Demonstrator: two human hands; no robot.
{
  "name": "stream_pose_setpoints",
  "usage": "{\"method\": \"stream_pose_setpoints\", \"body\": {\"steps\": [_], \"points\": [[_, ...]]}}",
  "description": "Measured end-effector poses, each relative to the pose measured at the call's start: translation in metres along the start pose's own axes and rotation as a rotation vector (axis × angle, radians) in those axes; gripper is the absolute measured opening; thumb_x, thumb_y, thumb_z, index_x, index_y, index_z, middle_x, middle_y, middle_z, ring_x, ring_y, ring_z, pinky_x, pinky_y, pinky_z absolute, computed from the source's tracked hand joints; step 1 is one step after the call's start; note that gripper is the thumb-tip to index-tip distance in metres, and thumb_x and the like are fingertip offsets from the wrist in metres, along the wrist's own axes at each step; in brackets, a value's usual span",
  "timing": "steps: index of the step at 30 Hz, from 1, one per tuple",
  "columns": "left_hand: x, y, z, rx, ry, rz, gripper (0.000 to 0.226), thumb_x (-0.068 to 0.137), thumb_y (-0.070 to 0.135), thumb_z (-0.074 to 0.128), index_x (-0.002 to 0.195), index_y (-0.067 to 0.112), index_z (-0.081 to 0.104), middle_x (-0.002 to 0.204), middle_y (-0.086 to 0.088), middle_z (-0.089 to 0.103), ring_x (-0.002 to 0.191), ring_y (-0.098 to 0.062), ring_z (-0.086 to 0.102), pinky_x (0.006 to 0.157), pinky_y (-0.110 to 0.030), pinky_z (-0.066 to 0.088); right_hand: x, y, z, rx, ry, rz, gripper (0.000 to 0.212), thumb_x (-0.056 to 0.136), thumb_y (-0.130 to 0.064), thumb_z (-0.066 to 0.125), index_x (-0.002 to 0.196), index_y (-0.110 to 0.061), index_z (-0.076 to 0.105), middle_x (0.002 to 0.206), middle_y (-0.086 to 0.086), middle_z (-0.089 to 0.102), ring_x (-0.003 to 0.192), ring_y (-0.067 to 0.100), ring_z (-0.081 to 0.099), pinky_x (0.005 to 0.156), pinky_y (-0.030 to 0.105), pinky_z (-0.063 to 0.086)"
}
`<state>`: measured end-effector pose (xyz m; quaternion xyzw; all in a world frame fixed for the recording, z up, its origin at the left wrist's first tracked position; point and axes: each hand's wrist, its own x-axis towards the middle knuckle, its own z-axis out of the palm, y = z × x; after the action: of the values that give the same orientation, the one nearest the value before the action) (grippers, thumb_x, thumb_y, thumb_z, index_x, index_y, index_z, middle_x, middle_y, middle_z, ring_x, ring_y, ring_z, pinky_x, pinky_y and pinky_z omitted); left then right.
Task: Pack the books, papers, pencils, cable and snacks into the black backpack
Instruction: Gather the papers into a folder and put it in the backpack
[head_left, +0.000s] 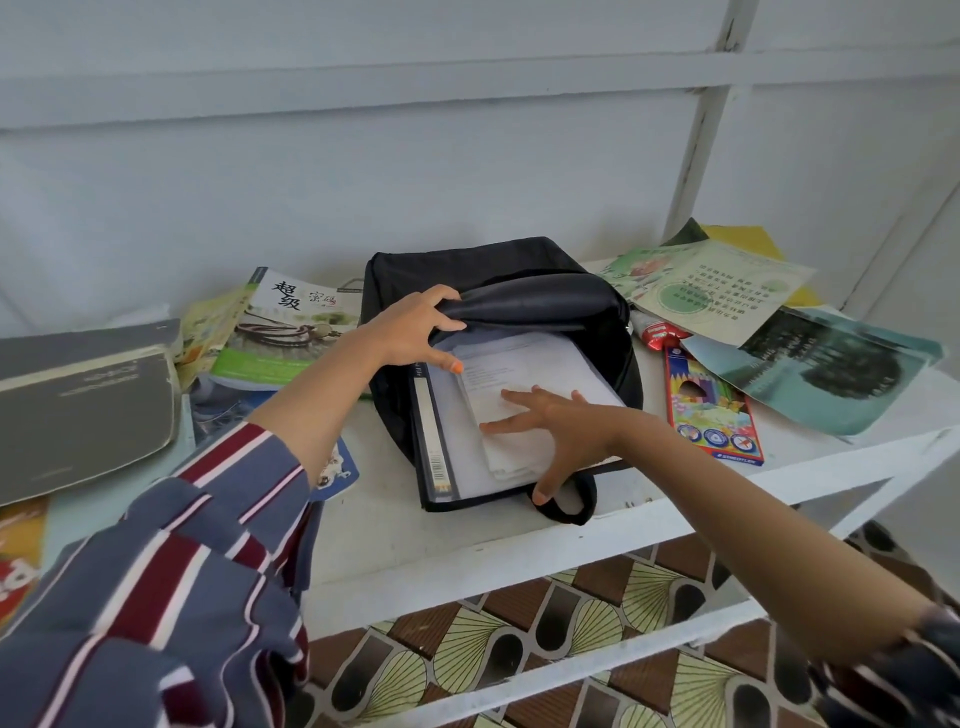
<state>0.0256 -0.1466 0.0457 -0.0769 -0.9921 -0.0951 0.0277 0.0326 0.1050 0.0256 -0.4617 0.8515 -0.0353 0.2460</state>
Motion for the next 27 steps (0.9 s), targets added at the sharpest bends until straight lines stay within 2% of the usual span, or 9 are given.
{"method": "stream_pose_setpoints", "body": {"steps": [16,22,27], "points": [[-0.001,0.001,0.001,0.016,0.004,0.012,0.069,0.072,0.041,0.075,0.132,0.015,0.053,0.150,0.000,0.024,0.135,-0.021,0.027,0.111,-0.036,0.025,0.012,0.001,-0.005,0.039,0.037,0.012,0.085,0.069,-0.039,0.079,0.139,-0.047,0.031,0.157,-0.007,0.007,0.144,0.018,-0.003,0.114,0.055,0.000],[0.000,0.001,-0.001,0.018,-0.005,0.012,0.068,0.072,0.042,0.074,0.132,0.015,0.053,0.150,0.000,0.024,0.134,-0.021,0.028,0.109,-0.035,0.025,0.012,0.003,-0.005,0.065,0.065,0.028,0.084,0.071,-0.045,0.076,0.141,-0.047,0.028,0.158,-0.006,0.000,0.145,0.023,-0.010,0.113,0.056,-0.008],[-0.001,0.002,-0.002,0.019,-0.022,0.008,0.069,0.073,0.042,0.074,0.133,0.015,0.052,0.151,0.000,0.022,0.136,-0.021,0.025,0.111,-0.036,0.024,0.009,0.009,-0.001,0.038,0.036,0.057,0.072,0.080,-0.045,0.067,0.140,-0.049,0.028,0.158,-0.006,-0.003,0.144,0.026,-0.012,0.111,0.056,-0.008]]}}
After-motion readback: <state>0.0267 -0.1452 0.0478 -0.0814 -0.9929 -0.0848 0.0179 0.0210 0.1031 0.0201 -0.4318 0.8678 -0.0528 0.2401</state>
